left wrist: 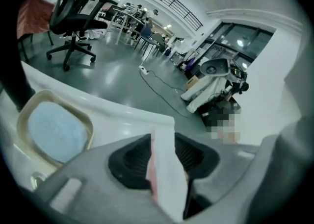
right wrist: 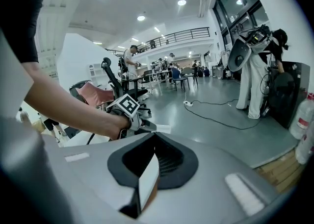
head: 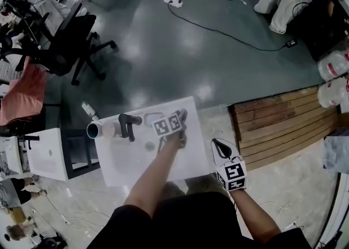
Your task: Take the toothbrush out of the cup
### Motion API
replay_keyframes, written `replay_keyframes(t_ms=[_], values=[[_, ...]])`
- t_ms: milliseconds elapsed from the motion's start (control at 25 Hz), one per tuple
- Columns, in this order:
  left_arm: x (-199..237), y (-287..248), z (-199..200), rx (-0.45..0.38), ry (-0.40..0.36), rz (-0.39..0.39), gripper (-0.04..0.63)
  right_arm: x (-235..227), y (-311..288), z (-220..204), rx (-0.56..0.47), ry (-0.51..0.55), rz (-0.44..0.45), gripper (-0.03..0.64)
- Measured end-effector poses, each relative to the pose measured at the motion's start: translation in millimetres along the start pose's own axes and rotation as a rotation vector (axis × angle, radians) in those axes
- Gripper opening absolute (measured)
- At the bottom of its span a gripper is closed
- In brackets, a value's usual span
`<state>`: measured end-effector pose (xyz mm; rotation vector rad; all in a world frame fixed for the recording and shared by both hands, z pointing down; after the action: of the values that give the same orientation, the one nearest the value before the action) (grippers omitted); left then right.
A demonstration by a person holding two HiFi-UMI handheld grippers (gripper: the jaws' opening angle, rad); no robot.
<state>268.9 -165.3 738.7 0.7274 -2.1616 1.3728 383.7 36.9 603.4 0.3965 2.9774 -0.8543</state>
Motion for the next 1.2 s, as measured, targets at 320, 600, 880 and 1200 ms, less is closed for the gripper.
replay_keyframes(t_ms=[320, 600, 880, 1200], values=[[10.2, 25.4, -5.2, -0.018, -0.009, -0.009, 0.156, 26.7, 6.4, -0.8, -0.004, 0.014, 0.008, 0.002], [-4.8, 73.0, -0.1, -0.079, -0.112, -0.062, 0.155, 43.8, 7.2, 7.5, -0.016, 0.004, 0.026, 0.002], [-38.0, 183.4, 4.8, -0.208, -0.26, -0.169, 0.155, 78.4, 0.0, 45.1, -0.089, 0.022, 0.079, 0.002], [-6.1, 336.8, -0.2, -0.385, -0.354, -0.178, 0.068, 161.0, -9.9, 85.2, -0.126, 0.034, 0.131, 0.002]])
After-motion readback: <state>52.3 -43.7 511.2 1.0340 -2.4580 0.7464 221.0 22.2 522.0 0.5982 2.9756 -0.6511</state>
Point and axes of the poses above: the fingertips, and each gripper's own axes: y backward along the fingers, x to its left, z out of its top, the point moved 6 cm from there along y, backward along the fingers, and after that the axes turned 8 degrees about y, right-handed, at the moved point
